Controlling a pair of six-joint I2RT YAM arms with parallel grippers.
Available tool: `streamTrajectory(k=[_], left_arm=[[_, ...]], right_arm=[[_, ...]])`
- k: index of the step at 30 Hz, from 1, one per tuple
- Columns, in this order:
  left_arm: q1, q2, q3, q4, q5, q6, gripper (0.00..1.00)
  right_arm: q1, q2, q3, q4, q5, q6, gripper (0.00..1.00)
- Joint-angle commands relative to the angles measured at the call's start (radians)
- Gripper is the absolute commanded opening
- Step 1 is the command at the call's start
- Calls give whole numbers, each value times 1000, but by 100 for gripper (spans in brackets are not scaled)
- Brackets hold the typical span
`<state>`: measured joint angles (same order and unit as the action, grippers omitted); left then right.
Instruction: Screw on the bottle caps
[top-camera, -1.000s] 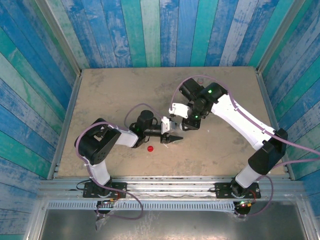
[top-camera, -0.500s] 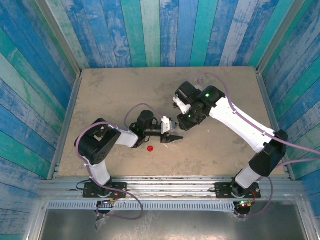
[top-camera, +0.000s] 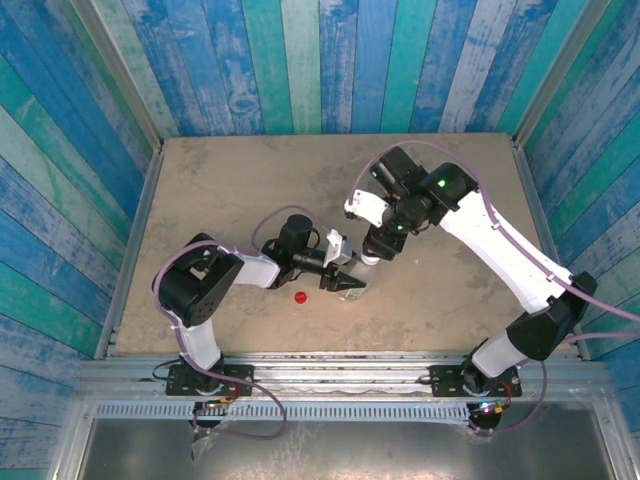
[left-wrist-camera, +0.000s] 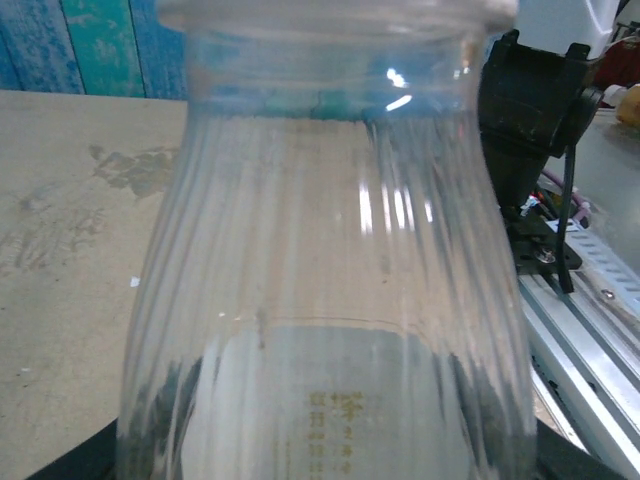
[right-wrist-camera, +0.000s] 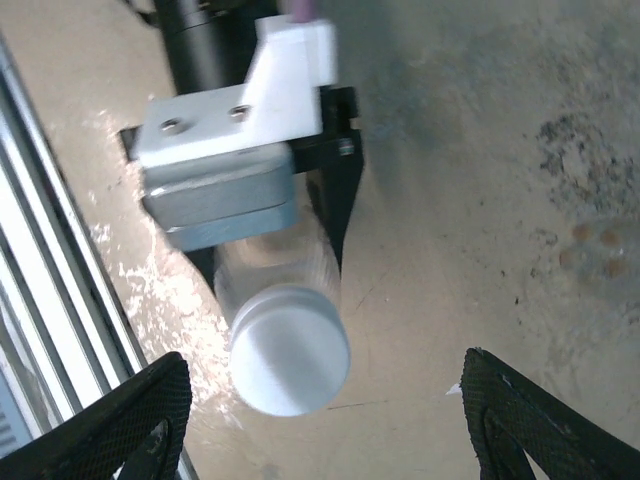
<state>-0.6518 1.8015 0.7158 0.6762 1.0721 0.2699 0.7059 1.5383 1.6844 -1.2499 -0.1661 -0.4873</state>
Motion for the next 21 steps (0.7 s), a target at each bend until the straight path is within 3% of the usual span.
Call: streamTrajectory(k=[1, 11, 21], left_arm=[[0, 47, 22, -125, 28, 34, 51], [0, 44, 21, -142, -9, 60, 52], [0, 42, 21, -162, -21, 74, 52]], right_arm=[[-9, -22, -20, -53, -51, -155, 73], [-32, 39, -46, -89, -83, -151, 70], [-71, 96, -54, -83, -138, -158, 60]])
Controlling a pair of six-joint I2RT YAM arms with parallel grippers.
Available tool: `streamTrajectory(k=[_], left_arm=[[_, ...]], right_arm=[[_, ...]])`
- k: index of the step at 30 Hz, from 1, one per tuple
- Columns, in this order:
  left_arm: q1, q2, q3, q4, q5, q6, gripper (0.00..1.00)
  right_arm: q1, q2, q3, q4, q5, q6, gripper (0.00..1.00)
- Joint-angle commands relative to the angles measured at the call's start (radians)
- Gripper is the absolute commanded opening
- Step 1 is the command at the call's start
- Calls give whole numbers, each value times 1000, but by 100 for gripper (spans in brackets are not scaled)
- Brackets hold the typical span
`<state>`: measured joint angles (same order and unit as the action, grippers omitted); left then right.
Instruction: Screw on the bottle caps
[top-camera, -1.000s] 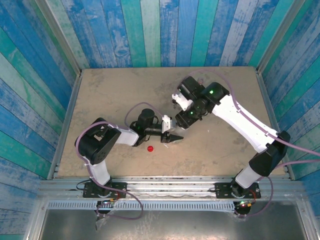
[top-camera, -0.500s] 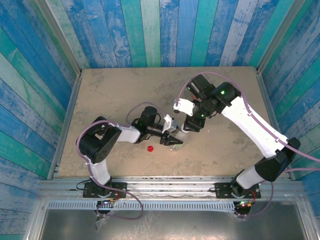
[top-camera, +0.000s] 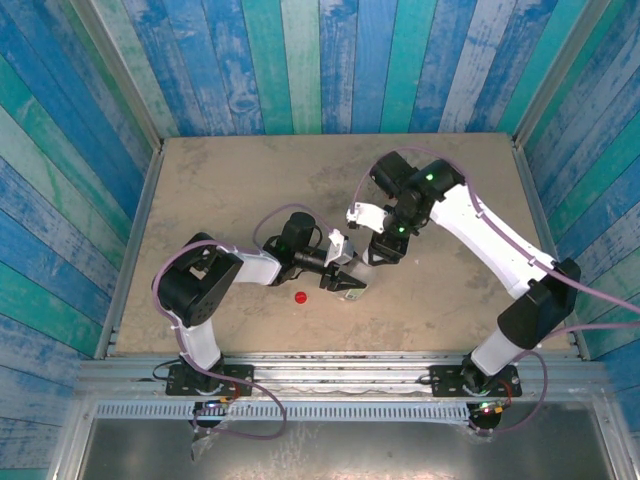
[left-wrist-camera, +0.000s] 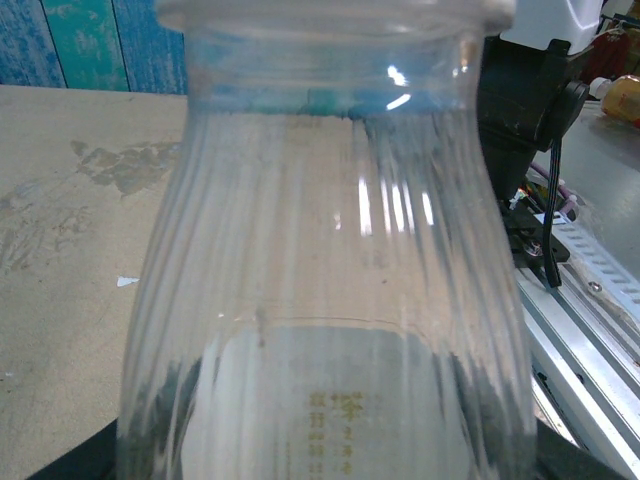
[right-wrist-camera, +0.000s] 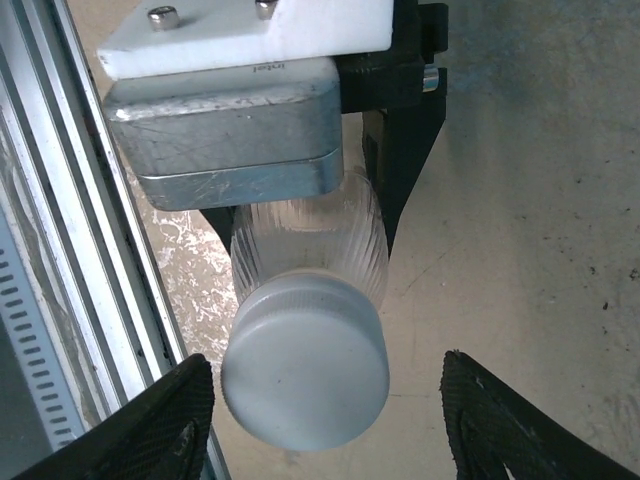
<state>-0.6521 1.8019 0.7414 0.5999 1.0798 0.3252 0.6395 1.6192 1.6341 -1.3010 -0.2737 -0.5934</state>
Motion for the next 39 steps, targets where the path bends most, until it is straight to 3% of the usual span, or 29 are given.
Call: streamTrajectory(k=[1, 10, 15, 19, 24, 34, 37, 39], left_arm=[[0, 41, -4, -86, -29, 19, 51], [1, 31, -20, -36, -81, -2, 50], [1, 6, -60, 69, -228, -49, 51], [0, -11, -81, 124, -374, -83, 51], [0, -16, -89, 131, -448, -80, 51], [-1, -32, -112, 148, -492, -82, 51], [-2, -50, -137, 174, -553, -83, 51], [-4, -59, -156, 203, -598, -84, 51]], right_arm=[[-6, 19, -2, -32, -36, -53, 57], [-9, 16, -20, -21, -73, -22, 37], [-9, -21, -78, 74, -68, 193, 17], [-6, -24, -114, 104, -8, 485, 10], [14, -48, -167, 107, 76, 806, 5], [38, -57, -72, 67, 217, 877, 13], [23, -34, -50, 36, 251, 938, 4], [25, -41, -68, 62, 258, 977, 3]])
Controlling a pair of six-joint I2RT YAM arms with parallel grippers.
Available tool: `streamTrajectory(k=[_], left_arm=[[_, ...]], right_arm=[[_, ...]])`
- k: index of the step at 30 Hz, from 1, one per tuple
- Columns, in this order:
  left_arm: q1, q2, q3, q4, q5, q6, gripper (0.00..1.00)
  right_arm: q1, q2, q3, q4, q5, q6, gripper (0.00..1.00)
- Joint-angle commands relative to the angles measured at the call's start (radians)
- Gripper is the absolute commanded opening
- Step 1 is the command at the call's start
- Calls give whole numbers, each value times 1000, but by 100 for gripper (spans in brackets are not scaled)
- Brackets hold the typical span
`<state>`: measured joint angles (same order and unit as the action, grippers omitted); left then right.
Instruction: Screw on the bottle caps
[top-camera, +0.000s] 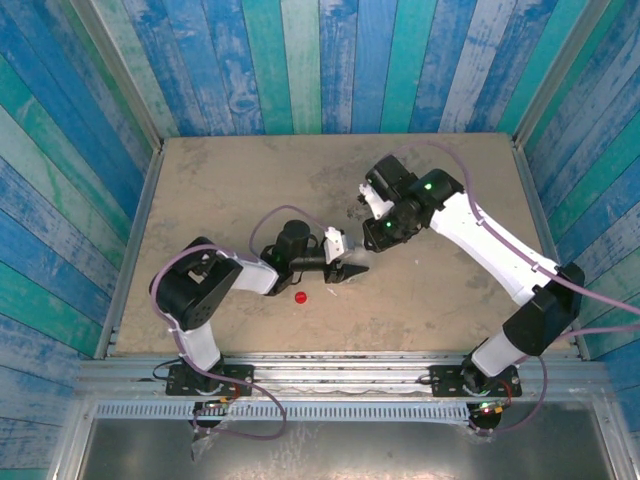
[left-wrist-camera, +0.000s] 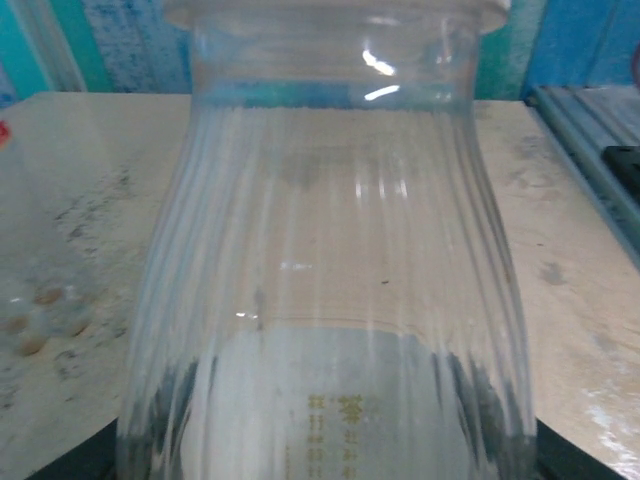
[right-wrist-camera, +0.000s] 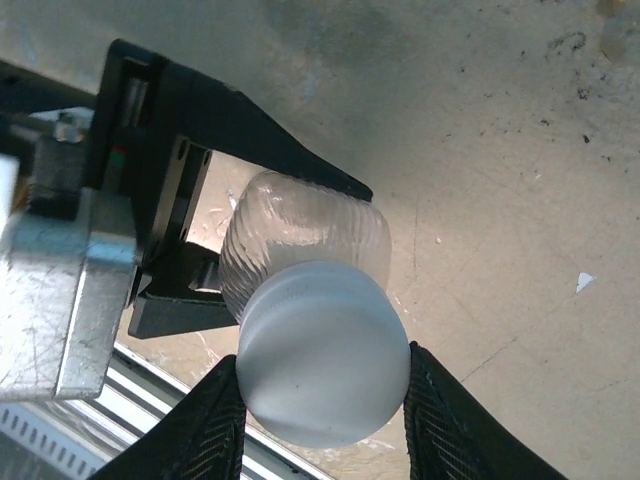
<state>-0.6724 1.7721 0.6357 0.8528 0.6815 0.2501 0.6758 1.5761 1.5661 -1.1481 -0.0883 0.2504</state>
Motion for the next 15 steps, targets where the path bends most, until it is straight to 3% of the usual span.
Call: streamTrajectory(k=[1, 4, 6, 9, 12, 15], left_arm=[[14, -33, -58, -34, -222, -7, 51], [14, -32, -61, -25, -230, 2, 51], [14, -24, -47, -47, -212, 2, 51], [18, -3, -63, 29, -191, -74, 51], [43, 16, -94, 193, -148, -199, 51], [63, 29, -110, 301, -178, -275, 51]], right_arm=[[-11, -8, -22, -56, 52, 149, 3], [-9, -29, -57, 6, 22, 164, 10], [-8, -41, -47, 25, 28, 133, 35], [-5, -84, -30, 72, 29, 51, 58], [-2, -183, -93, 205, 24, -49, 69], [6, -273, -213, 376, -17, -133, 76]])
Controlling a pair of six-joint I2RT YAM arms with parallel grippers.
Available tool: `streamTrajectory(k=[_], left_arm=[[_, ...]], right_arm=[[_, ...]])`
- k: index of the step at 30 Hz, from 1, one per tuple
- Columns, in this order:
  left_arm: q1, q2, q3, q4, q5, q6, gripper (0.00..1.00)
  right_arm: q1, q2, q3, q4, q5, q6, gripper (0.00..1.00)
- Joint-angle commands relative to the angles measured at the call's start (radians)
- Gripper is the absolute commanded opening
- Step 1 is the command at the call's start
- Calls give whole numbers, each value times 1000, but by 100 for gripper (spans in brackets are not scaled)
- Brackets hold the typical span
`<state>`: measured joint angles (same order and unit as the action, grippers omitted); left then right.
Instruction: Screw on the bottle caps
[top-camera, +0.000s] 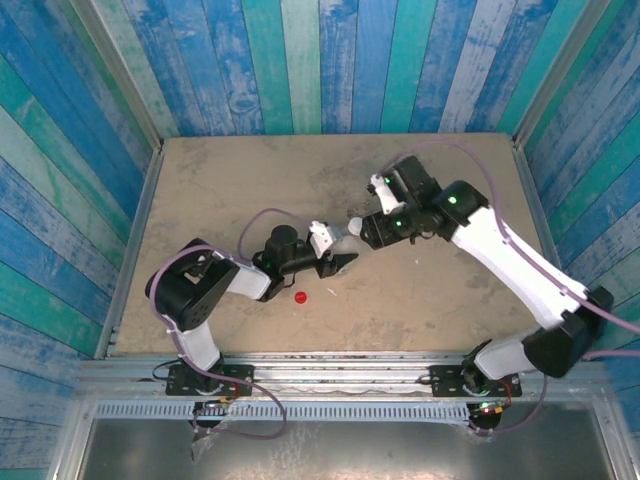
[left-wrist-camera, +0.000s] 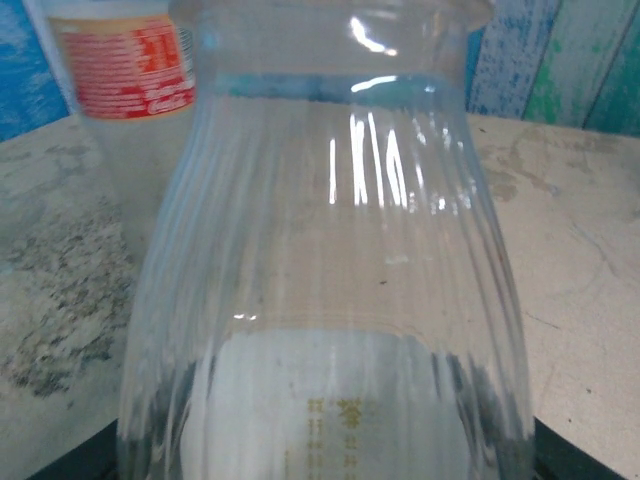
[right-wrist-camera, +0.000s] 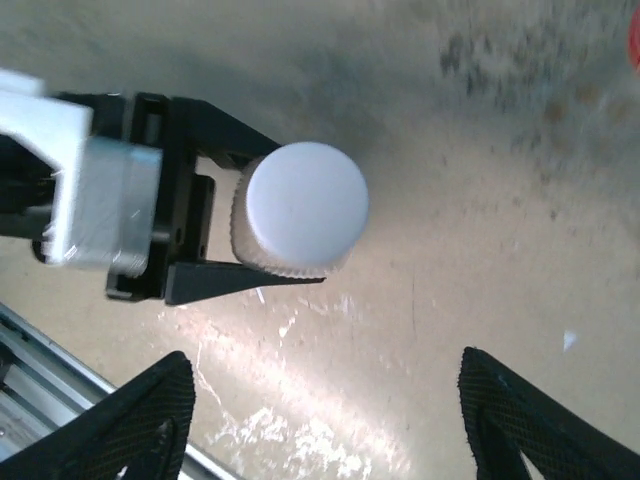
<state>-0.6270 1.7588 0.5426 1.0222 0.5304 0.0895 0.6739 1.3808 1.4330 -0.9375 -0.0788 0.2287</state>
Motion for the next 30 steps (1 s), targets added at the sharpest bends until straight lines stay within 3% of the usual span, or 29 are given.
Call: streamTrajectory(k=[1, 5, 9, 20, 26, 30], left_arm=[[22, 44, -16, 144, -32, -127, 51], [34, 50, -10, 211, -37, -169, 52], [33, 48, 9, 214, -9, -165, 53], [33, 29, 4, 167, 34, -127, 53], [33, 30, -1, 153, 31, -106, 54], [33, 44, -17, 193, 15, -125, 62]], right_arm=[[15, -99, -121, 222, -35, -134, 79], [53, -147, -265, 455, -11, -192, 85], [59, -114, -336, 632, 6, -155, 83], [57, 103, -244, 712, -19, -80, 52], [58, 118, -241, 719, -59, -67, 36], [58, 116, -244, 736, -75, -81, 31]])
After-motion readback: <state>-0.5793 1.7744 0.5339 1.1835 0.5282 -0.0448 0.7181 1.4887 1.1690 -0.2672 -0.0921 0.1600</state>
